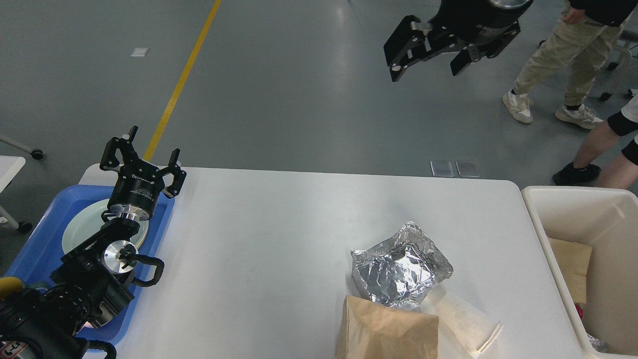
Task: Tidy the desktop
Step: 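Raise the right arm and bring it over the crumpled foil bag, then lower the right gripper onto the foil bag and close on it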
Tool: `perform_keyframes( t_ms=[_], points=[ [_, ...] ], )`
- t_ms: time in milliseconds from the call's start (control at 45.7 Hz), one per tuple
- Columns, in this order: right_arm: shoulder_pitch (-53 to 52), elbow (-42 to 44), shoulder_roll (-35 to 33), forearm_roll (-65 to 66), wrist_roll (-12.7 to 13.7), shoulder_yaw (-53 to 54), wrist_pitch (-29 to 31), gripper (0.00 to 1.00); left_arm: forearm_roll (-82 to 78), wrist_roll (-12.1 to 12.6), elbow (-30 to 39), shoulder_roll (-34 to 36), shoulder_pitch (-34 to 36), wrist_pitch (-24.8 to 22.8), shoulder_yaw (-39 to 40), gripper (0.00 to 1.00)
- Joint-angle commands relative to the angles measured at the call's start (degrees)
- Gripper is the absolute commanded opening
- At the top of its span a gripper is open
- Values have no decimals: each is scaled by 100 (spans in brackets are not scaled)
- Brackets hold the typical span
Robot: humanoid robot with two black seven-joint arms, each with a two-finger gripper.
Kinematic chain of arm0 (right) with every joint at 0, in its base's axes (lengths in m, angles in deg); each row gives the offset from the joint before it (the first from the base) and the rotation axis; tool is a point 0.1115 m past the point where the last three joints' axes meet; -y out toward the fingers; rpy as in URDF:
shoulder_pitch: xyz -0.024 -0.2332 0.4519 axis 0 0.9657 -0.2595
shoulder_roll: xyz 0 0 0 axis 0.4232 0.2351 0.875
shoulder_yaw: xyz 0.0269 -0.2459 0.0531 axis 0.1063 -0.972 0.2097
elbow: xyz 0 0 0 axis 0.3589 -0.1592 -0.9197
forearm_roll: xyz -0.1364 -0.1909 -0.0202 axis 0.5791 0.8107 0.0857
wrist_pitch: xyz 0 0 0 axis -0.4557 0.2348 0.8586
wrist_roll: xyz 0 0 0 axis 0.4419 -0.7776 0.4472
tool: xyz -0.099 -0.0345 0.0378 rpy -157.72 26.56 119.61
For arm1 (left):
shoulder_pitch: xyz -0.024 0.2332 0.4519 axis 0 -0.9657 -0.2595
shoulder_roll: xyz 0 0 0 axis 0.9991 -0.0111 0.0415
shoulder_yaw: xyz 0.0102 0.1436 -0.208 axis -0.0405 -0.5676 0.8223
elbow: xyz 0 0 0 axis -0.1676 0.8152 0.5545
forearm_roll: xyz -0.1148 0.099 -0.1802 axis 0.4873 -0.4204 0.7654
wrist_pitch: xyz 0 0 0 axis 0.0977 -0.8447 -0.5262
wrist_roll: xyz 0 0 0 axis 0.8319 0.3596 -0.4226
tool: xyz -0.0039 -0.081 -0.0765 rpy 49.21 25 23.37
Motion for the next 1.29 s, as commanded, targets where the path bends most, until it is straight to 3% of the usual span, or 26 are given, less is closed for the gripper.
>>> perform_keyframes(
  t_ms=[0,219,481,831,1269],
  points=[
    [60,-16,589,34,33,120,-70,100,0,0,0,2,0,0,0,96],
    [1105,2,1626,87,42,85,-957,100,0,0,0,-7,0,0,0,96],
    [2757,46,1609,360,59,120,-2416,100,0,0,0,2,0,0,0,96],
    [4296,204,1601,1317,59,59,-3005,100,0,0,0,-7,0,0,0,96],
    [4999,757,1530,1634,51,-161,-3190,100,0,0,0,-7,0,0,0,96]
  ],
)
